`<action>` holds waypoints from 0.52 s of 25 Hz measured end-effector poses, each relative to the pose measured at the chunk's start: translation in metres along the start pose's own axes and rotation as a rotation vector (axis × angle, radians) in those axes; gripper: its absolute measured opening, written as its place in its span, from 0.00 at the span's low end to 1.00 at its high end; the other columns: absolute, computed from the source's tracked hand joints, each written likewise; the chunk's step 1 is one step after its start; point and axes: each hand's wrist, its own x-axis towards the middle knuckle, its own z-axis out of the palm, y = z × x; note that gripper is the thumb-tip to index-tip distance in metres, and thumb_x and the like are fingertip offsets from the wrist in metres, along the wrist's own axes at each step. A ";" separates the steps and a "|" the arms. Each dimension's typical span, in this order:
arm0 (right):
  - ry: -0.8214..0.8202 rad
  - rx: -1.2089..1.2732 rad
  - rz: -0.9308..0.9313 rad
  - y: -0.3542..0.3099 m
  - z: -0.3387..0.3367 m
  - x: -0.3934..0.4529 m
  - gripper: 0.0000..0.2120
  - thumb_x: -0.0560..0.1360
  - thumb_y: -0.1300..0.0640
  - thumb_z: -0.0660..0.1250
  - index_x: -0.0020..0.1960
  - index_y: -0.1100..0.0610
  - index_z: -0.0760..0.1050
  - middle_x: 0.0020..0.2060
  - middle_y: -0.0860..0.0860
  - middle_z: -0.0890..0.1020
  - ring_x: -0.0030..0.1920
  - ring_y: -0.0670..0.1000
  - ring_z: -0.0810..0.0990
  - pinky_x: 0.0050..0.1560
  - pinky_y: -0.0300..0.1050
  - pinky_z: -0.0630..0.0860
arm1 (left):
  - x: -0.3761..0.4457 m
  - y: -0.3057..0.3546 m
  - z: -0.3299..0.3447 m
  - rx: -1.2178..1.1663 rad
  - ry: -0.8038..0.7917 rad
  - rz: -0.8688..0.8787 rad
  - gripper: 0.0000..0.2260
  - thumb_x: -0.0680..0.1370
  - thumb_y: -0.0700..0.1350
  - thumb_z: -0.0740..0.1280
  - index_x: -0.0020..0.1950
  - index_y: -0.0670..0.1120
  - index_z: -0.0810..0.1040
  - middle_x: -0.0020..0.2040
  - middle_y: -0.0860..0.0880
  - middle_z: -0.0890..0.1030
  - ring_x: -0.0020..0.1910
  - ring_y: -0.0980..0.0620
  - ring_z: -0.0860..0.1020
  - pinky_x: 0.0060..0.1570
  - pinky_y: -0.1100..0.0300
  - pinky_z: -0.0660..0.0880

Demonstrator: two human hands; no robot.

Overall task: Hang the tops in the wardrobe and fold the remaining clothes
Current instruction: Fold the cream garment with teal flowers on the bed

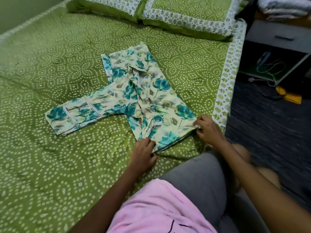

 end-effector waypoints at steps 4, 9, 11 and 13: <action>-0.159 -0.128 0.019 0.004 -0.001 0.001 0.15 0.66 0.69 0.69 0.52 0.60 0.78 0.50 0.59 0.75 0.51 0.61 0.74 0.46 0.56 0.76 | 0.000 -0.009 -0.004 0.097 -0.156 -0.129 0.19 0.60 0.52 0.74 0.45 0.45 0.76 0.42 0.47 0.76 0.40 0.48 0.77 0.38 0.57 0.74; -0.227 -0.330 0.011 -0.012 -0.007 -0.001 0.16 0.74 0.62 0.63 0.62 0.57 0.73 0.57 0.56 0.73 0.56 0.55 0.71 0.50 0.50 0.74 | 0.009 -0.001 -0.014 0.196 -0.283 -0.125 0.25 0.72 0.59 0.63 0.62 0.44 0.69 0.58 0.46 0.72 0.57 0.47 0.70 0.57 0.54 0.66; -0.204 -0.405 -0.028 -0.013 -0.006 -0.004 0.16 0.74 0.61 0.62 0.62 0.58 0.73 0.57 0.57 0.74 0.55 0.56 0.72 0.50 0.50 0.75 | 0.009 0.005 -0.012 0.215 -0.219 -0.122 0.20 0.73 0.54 0.65 0.59 0.44 0.72 0.56 0.46 0.74 0.54 0.47 0.72 0.54 0.55 0.68; -0.235 -0.491 -0.053 -0.016 -0.006 -0.001 0.16 0.76 0.60 0.59 0.64 0.57 0.71 0.59 0.56 0.73 0.56 0.54 0.72 0.52 0.48 0.74 | 0.009 0.012 -0.009 0.221 -0.180 -0.072 0.15 0.65 0.49 0.73 0.47 0.44 0.76 0.45 0.47 0.77 0.43 0.48 0.75 0.43 0.56 0.73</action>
